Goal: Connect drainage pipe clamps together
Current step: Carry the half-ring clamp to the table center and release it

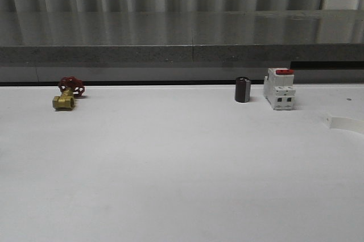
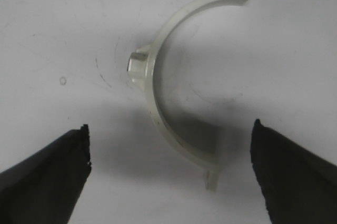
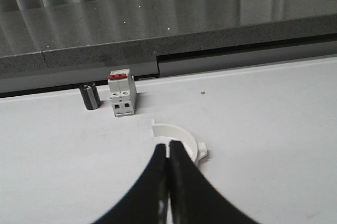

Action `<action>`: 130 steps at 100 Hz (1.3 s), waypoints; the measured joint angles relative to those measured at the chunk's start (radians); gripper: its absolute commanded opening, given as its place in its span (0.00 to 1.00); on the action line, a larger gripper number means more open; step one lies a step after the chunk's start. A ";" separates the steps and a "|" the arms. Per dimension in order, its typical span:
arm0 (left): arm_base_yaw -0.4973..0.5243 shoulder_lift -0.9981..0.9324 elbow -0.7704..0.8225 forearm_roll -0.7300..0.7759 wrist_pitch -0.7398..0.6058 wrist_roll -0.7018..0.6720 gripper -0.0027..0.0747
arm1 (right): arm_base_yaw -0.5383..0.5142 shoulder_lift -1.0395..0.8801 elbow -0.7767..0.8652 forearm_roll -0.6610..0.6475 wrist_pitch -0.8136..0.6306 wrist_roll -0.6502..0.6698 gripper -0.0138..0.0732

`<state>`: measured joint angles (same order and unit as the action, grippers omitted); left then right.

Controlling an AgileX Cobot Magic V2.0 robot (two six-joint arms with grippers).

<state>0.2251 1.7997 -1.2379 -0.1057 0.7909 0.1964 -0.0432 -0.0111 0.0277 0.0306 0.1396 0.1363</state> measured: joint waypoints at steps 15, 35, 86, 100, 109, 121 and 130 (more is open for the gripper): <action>0.000 0.105 -0.080 0.000 -0.002 0.020 0.81 | 0.000 0.000 0.000 0.000 0.000 0.000 0.08; 0.000 0.188 -0.134 0.002 -0.006 0.025 0.81 | 0.000 0.000 0.000 0.000 0.000 0.000 0.08; 0.000 0.229 -0.142 0.034 0.009 0.026 0.36 | 0.000 0.000 0.000 0.000 0.000 0.000 0.08; 0.000 0.229 -0.142 0.042 0.034 0.026 0.13 | 0.000 0.000 0.000 0.000 0.000 0.000 0.08; 0.000 0.229 -0.142 0.045 0.045 0.027 0.06 | 0.000 0.000 0.000 0.000 0.000 0.000 0.08; -0.002 0.210 -0.142 0.046 0.062 0.027 0.06 | 0.000 0.000 0.000 0.000 0.000 0.000 0.08; -0.017 0.163 -0.142 0.046 0.080 0.027 0.06 | 0.000 0.000 0.000 0.000 0.000 0.000 0.08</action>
<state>0.2080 1.9629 -1.3799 -0.0593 0.8709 0.2235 -0.0432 -0.0111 0.0277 0.0306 0.1396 0.1363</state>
